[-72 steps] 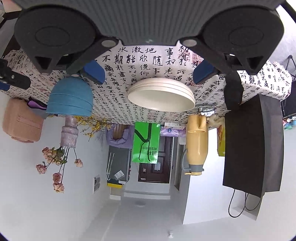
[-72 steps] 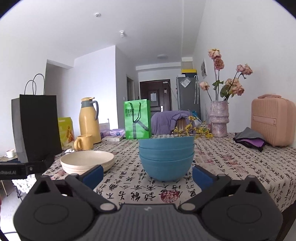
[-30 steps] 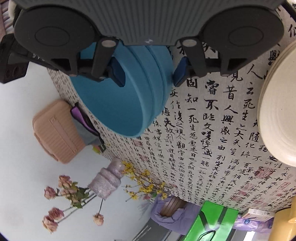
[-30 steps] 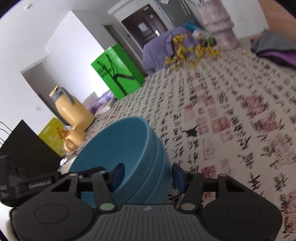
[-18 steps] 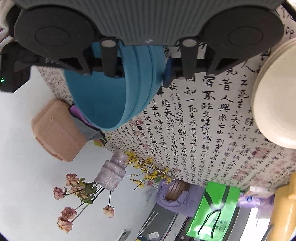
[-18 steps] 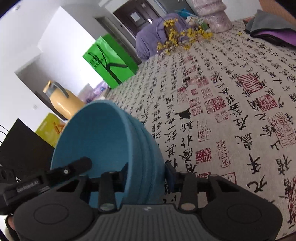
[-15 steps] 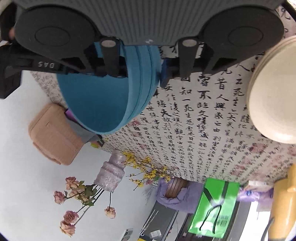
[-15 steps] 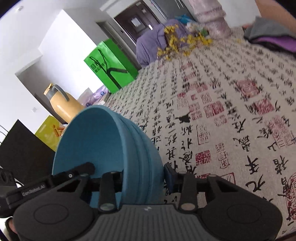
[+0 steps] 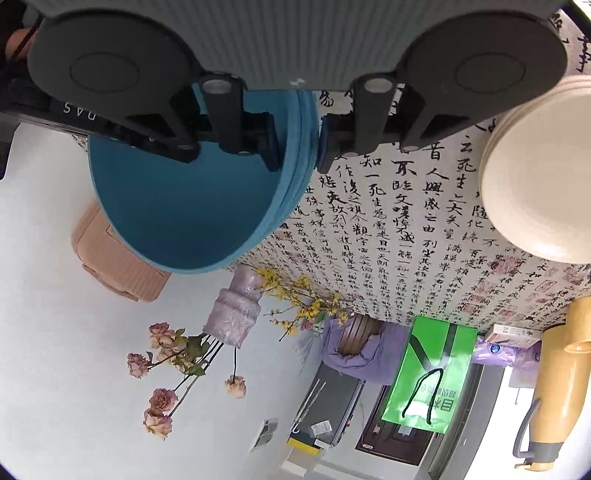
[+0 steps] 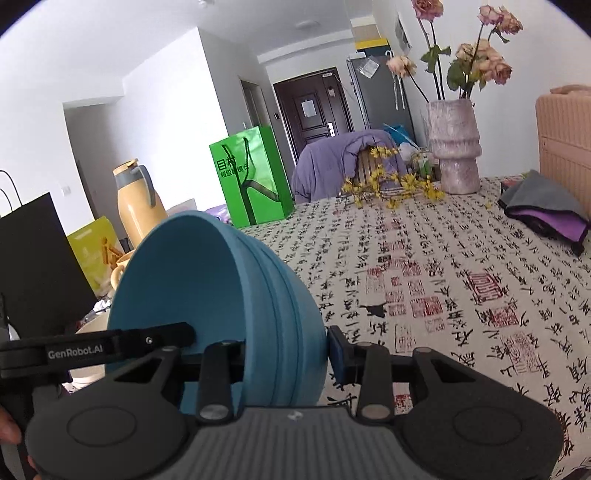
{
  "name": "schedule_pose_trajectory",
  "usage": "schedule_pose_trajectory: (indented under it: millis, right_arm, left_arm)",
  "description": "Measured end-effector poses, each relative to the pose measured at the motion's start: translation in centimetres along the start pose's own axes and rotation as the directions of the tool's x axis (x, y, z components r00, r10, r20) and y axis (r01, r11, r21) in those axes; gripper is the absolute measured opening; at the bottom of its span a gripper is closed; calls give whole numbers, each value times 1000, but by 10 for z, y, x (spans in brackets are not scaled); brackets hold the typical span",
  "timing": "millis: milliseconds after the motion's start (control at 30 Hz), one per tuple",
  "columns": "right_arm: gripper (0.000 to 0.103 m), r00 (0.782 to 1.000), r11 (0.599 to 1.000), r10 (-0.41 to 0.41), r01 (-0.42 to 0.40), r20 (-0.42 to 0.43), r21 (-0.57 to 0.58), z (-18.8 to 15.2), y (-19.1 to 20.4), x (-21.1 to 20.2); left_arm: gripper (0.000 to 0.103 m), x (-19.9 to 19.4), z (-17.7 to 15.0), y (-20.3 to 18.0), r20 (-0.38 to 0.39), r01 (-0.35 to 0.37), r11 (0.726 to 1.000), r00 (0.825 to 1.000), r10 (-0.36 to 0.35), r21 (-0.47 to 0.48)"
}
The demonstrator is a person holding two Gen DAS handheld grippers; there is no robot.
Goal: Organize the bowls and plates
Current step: 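Lift the blue bowl stack with both tools and carry it toward the cream plates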
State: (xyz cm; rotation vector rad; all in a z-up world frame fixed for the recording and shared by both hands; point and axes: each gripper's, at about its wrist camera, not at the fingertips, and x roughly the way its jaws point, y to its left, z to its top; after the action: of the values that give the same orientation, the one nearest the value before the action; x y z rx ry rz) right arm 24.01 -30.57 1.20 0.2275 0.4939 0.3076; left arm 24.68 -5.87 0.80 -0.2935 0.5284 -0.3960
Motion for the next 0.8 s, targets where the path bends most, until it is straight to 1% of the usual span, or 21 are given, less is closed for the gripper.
schedule_pose_trajectory:
  millis: [133, 267, 333, 400, 467, 567, 600, 700, 767, 800]
  right_arm:
    - [35, 1000, 1000, 17, -17, -10, -7, 5, 13, 5]
    - [35, 997, 997, 72, -71, -40, 23, 17, 34, 23]
    - [35, 991, 993, 107, -102, -78, 63, 25, 46, 38]
    - [35, 981, 985, 151, -140, -120, 97, 33, 62, 57]
    - [35, 965, 974, 209, -191, -156, 119, 42, 80, 78]
    - [35, 930, 953, 285, -249, -232, 171, 53, 108, 114]
    - [35, 916, 946, 305, -259, -262, 195, 53, 118, 125]
    - [35, 868, 923, 356, -269, -347, 274, 51, 142, 157]
    - [35, 842, 913, 376, -265, -386, 311, 46, 154, 172]
    - [35, 834, 910, 379, -259, -400, 324, 43, 160, 177]
  left_arm:
    - [22, -8, 7, 8, 7, -22, 1000, 1000, 22, -18]
    - [22, -24, 22, 28, 4, -71, 996, 997, 72, -48]
    - [22, -32, 33, 44, -21, -111, 991, 994, 110, -76]
    - [21, -43, 45, 64, -28, -147, 984, 989, 145, -99]
    - [21, -57, 59, 86, -32, -179, 977, 984, 177, -116]
    - [21, -75, 82, 124, -71, -215, 964, 976, 206, -155]
    - [21, -79, 89, 136, -91, -227, 960, 972, 215, -164]
    - [22, -88, 101, 166, -153, -284, 944, 953, 260, -170]
    - [22, -92, 103, 180, -179, -313, 934, 942, 283, -171]
    - [22, -93, 103, 187, -188, -321, 931, 939, 289, -172]
